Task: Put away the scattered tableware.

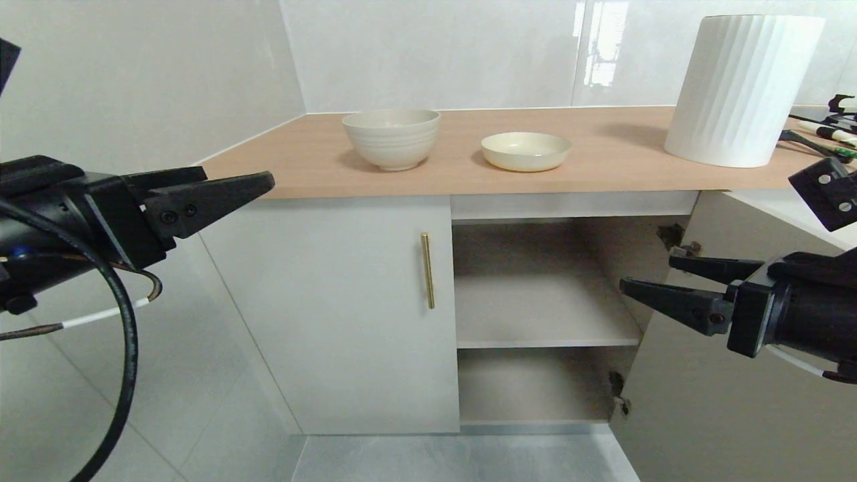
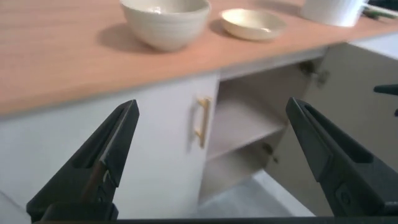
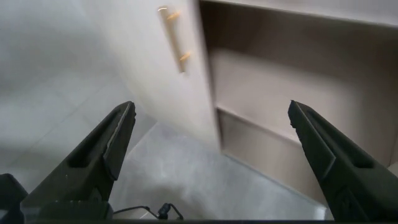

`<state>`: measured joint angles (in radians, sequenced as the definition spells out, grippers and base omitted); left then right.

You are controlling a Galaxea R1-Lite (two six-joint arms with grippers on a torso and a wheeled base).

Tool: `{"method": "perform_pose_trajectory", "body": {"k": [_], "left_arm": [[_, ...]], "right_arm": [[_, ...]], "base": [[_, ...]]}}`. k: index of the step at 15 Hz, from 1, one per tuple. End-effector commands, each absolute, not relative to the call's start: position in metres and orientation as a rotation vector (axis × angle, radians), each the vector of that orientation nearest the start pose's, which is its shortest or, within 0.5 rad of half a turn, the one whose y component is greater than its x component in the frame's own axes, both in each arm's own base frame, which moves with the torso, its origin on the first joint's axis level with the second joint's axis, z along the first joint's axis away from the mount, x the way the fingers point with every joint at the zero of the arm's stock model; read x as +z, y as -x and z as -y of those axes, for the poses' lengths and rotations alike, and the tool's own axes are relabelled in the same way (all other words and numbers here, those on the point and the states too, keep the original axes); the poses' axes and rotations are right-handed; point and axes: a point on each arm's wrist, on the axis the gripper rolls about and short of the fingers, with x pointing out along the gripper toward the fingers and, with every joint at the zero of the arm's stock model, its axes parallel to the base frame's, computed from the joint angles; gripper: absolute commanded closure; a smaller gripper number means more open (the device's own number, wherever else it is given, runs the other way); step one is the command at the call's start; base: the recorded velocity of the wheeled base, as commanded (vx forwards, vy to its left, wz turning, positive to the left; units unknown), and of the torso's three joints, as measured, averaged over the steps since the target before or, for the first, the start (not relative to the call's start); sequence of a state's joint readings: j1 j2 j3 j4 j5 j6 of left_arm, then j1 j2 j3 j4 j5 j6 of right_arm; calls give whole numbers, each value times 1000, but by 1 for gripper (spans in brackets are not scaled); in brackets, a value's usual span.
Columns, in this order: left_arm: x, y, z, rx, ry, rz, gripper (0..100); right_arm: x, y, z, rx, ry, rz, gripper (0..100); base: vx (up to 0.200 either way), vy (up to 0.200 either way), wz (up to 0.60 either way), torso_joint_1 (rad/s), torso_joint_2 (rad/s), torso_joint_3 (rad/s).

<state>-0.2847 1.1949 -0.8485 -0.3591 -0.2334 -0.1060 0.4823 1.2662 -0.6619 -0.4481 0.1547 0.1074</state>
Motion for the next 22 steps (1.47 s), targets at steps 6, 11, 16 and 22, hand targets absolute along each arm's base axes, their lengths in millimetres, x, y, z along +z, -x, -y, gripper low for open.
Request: {"method": "perform_pose_trajectory", "body": {"k": [6,11,16,22], "left_arm": [[309,-149,49,-528,107,77,0],[306,-158,51,-521,107,54,0],[307,-156,51,-522,108,54,0],[301,-155,51,-530,81,45,0]], "right_arm": [[234,-171,-94,631,-68,-182,0],[232,-172,-95,630,-67,-189,0],[232,-172,-94,630,-67,-188,0],[233,-172,-94,632,-67,-186,0]], "base": [[33,0,0,1,0,0],[0,0,0,0,0,0],[0,120,0,-2,1,1],[0,0,0,0,0,0]]}}
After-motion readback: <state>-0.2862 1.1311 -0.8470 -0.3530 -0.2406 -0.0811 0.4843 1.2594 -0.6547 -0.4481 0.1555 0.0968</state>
